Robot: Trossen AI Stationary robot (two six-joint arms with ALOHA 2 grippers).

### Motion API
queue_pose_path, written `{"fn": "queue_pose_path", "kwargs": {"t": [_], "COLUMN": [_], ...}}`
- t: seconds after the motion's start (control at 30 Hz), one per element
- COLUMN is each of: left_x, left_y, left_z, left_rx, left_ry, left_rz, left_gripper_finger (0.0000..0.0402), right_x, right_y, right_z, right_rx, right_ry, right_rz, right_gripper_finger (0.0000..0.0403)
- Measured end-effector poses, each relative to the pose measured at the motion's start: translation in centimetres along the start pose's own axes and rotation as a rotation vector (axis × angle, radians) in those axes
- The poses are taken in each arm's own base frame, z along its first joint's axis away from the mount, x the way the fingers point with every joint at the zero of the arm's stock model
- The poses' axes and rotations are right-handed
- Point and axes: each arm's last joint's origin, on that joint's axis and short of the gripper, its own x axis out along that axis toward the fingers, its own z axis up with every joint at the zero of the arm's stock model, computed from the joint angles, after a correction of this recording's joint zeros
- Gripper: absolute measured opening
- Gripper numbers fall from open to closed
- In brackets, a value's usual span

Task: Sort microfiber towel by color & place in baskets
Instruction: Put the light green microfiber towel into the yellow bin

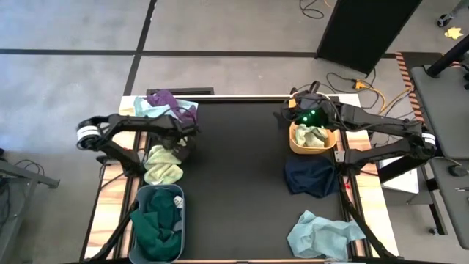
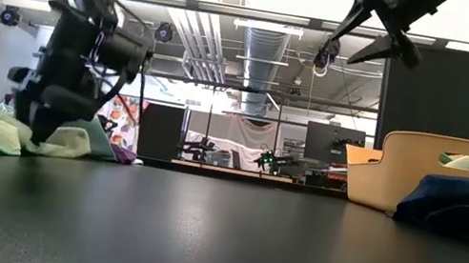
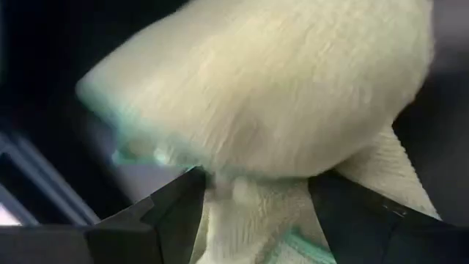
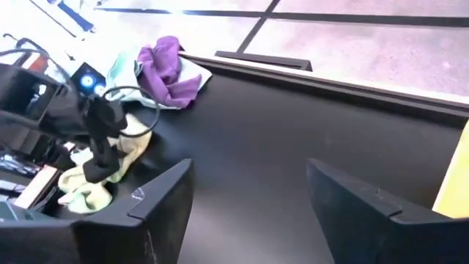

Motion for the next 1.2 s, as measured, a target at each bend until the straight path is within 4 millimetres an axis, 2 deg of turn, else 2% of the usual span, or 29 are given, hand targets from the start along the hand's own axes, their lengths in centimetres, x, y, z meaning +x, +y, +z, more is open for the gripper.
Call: {"fn": "queue_pose_path", "kwargs": {"t": [0.13,0.23,0.4,0.47,0.53,0.6,0.7,0.83,0.97,1.07,1.2], "left_x": [1.2,1.0,-0.8,-1.9,-3.2,-5.1,-8.9,-14.9,-19.3,-21.6,-23.8], "left_y": [-0.5,-0.5,-0.9,-0.8,-0.7,-0.7,-0.6,-0.5,0.0,0.7,1.4], "left_z": [-0.3,-0.2,0.8,1.3,1.7,2.1,2.7,2.9,2.8,2.7,2.3], "left_rx": [0.123,0.159,0.218,0.216,0.215,0.212,0.229,0.415,0.476,0.428,0.403], "left_ry": [0.047,0.032,-0.079,-0.128,-0.173,-0.238,-0.360,-0.640,-0.874,-0.985,-1.104], "left_rz": [-0.075,-0.093,-0.185,-0.211,-0.227,-0.268,-0.422,-0.734,-0.901,-0.916,-0.909], "left_gripper_finger": [0.0220,0.0173,0.0034,0.0016,0.0024,0.0026,0.0014,0.0008,0.0012,0.0012,0.0012], "right_x": [-0.2,-0.3,-0.9,-1.2,-1.5,-1.6,-1.3,-0.2,2.2,4.0,5.4], "right_y": [0.6,1.5,3.4,4.0,4.5,5.1,6.2,7.7,8.9,9.7,10.5], "right_z": [-0.2,0.0,0.8,1.3,1.5,1.5,1.4,1.5,1.3,1.5,2.4], "right_rx": [-0.107,-0.178,-0.227,-0.241,-0.264,-0.327,-0.406,-0.414,-0.483,-0.523,-0.599], "right_ry": [-0.019,-0.079,-0.224,-0.287,-0.337,-0.353,-0.336,-0.378,-0.398,-0.340,-0.250], "right_rz": [0.016,0.074,0.221,0.268,0.305,0.371,0.567,0.759,0.695,0.622,0.543], "right_gripper_finger": [0.0241,0.0235,0.0229,0.0228,0.0229,0.0231,0.0232,0.0230,0.0235,0.0250,0.0279]}}
